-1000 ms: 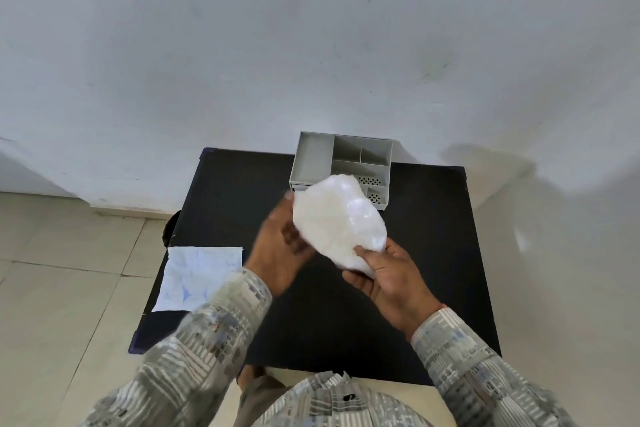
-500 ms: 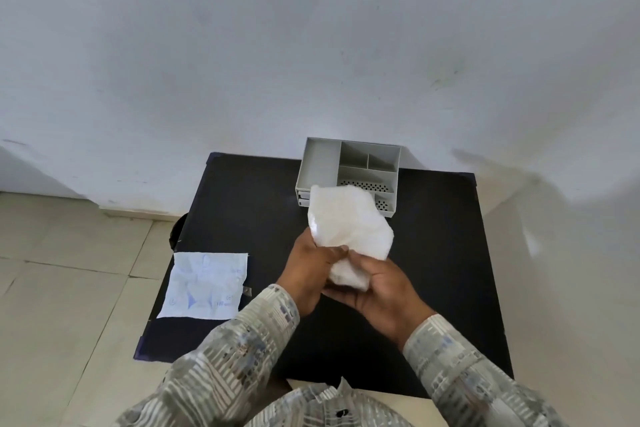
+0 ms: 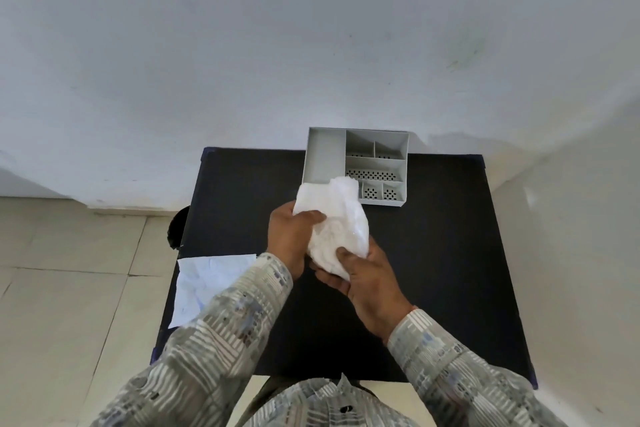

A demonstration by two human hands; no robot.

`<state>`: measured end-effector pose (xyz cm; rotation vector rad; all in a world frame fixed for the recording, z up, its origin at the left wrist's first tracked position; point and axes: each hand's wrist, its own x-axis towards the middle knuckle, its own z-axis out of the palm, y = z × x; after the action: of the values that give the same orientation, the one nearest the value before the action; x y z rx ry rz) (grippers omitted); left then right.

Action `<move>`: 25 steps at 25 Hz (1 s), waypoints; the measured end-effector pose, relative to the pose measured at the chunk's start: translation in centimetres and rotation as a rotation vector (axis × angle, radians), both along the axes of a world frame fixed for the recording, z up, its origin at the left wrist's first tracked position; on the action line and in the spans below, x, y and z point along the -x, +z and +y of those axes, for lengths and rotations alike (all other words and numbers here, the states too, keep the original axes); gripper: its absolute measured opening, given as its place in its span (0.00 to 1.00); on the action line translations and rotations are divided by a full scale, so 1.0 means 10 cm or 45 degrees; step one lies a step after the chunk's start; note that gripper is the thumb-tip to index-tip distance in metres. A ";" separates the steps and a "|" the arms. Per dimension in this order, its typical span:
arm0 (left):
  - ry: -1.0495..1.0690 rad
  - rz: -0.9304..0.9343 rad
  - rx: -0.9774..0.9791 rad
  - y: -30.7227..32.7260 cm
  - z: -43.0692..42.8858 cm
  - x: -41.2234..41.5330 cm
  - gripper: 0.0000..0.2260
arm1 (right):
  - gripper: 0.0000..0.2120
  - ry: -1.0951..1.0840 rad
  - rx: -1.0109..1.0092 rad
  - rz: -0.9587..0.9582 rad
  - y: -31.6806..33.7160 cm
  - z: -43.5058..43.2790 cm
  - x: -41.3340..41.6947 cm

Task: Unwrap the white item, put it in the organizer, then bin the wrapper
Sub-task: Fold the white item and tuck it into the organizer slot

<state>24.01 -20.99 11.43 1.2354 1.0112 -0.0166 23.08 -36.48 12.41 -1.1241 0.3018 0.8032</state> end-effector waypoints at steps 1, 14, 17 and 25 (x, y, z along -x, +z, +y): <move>0.013 0.000 0.120 0.01 0.08 -0.05 0.12 | 0.21 -0.010 -0.006 0.004 0.01 0.03 -0.02; -0.068 0.150 0.361 -0.25 0.75 -0.39 0.16 | 0.15 -0.526 -0.082 0.459 -0.10 0.41 -0.02; 0.043 0.200 0.597 -0.55 0.80 -0.55 0.10 | 0.14 -0.637 -0.139 0.493 -0.14 0.44 -0.04; -0.012 0.178 0.642 -1.12 0.66 -0.95 0.20 | 0.12 -0.752 -0.101 0.430 -0.10 0.38 -0.02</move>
<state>33.53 -14.38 0.20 0.7844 1.0413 -0.3497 23.30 -32.69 11.46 -0.7568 0.8341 0.4646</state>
